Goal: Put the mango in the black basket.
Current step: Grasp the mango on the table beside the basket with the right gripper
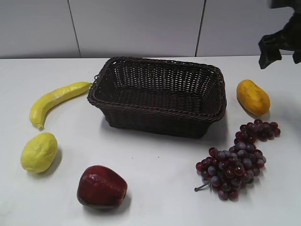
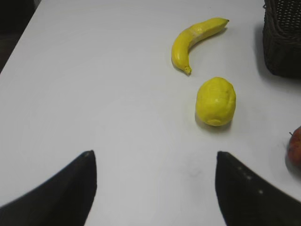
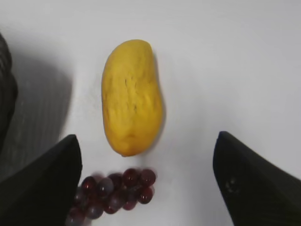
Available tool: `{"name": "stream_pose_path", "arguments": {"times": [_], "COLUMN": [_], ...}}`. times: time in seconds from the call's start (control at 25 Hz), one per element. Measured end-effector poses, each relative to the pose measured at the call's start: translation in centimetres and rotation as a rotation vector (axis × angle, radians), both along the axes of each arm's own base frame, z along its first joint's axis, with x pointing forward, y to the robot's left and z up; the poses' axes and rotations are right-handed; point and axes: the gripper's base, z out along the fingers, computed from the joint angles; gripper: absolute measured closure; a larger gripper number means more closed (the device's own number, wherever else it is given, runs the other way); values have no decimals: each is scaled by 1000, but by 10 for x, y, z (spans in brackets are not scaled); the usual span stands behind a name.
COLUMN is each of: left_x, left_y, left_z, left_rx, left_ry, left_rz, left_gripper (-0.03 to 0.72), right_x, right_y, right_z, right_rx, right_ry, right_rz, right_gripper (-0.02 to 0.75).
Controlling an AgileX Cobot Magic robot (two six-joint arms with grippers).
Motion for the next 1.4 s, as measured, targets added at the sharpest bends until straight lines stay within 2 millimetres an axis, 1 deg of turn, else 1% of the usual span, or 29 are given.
{"name": "stream_pose_path", "arguments": {"times": [0.12, 0.24, 0.36, 0.52, 0.84, 0.92, 1.0, 1.24, 1.32, 1.36, 1.4], "left_x": [0, 0, 0, 0, 0, 0, 0, 0, 0, 0, 0], "left_y": [0, 0, 0, 0, 0, 0, 0, 0, 0, 0, 0], "left_z": [0, 0, 0, 0, 0, 0, 0, 0, 0, 0, 0], "left_rx": [0, 0, 0, 0, 0, 0, 0, 0, 0, 0, 0], "left_ry": [0, 0, 0, 0, 0, 0, 0, 0, 0, 0, 0], "left_rz": [0, 0, 0, 0, 0, 0, 0, 0, 0, 0, 0], "left_gripper": [99, 99, 99, 99, 99, 99, 99, 99, 99, 99, 99], "right_x": [22, 35, 40, 42, 46, 47, 48, 48, 48, 48, 48], "right_y": [2, 3, 4, 8, 5, 6, 6, 6, 6, 5, 5], "right_z": [-14, -38, -65, -92, -119, -124, -123, -121, -114, -108, -97], "right_rx": [-3, -3, 5, 38, -1, 0, 1, 0, -2, -3, -2], "right_ry": [32, 80, 142, 207, 237, 237, 228, 238, 254, 257, 250], "right_rz": [-4, -6, -8, -15, 2, 3, 3, 2, -1, -3, -4], "right_gripper": [63, 63, 63, 66, 85, 115, 146, 146, 146, 146, 146]}}
